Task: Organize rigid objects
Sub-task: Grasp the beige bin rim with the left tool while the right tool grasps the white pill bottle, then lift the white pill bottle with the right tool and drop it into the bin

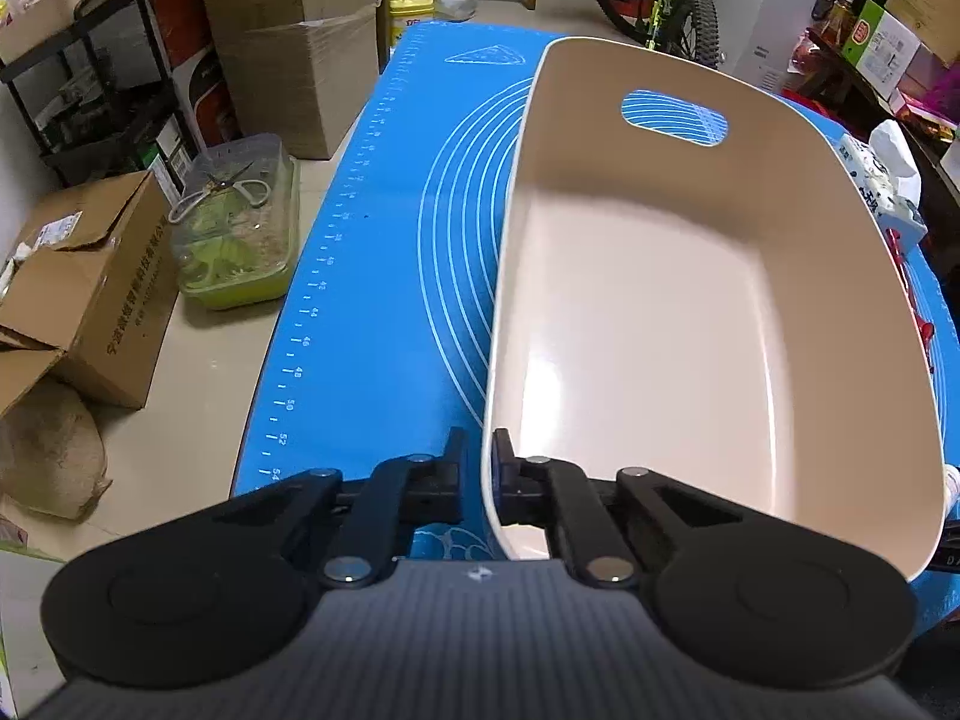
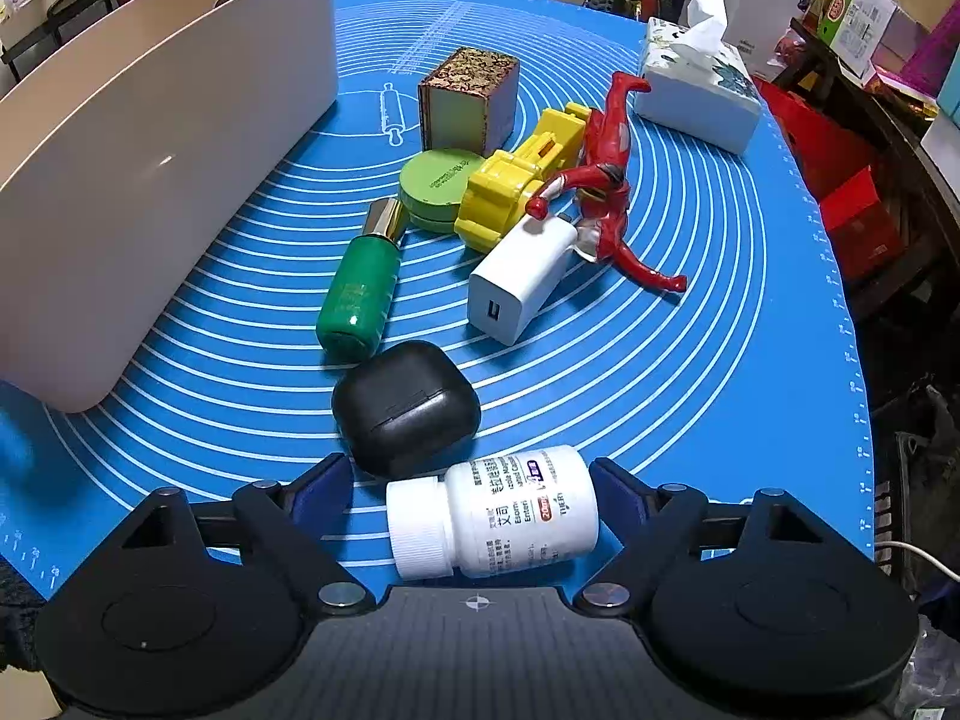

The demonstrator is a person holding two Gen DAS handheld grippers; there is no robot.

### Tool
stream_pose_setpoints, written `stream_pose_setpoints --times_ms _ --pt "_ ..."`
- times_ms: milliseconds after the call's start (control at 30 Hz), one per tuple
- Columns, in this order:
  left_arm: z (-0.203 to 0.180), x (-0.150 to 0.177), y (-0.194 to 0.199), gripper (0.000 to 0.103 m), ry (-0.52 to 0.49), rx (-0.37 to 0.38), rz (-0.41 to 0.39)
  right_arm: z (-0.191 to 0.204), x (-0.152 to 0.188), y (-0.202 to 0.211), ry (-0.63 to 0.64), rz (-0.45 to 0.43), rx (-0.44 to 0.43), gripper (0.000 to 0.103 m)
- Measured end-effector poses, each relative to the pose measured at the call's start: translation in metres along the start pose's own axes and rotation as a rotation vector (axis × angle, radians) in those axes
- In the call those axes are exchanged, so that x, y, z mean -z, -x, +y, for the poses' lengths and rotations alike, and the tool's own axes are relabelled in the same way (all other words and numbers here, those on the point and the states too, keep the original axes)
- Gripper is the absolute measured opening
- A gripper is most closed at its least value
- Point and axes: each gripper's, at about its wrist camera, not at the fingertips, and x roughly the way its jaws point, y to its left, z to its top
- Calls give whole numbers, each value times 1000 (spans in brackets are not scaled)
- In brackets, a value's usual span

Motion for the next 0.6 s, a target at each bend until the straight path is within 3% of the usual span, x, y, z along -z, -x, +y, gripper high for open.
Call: stream_pose_setpoints --times_ms 133,333,600 --pt "-1 -1 -1 5 0 4 -3 -2 3 3 -15 -2 -14 82" --pt "-1 -1 -1 5 -6 -1 -8 -3 8 9 -25 -26 -29 66" --pt "2 0 -3 5 17 7 -11 -5 14 13 -38 -48 -18 65"
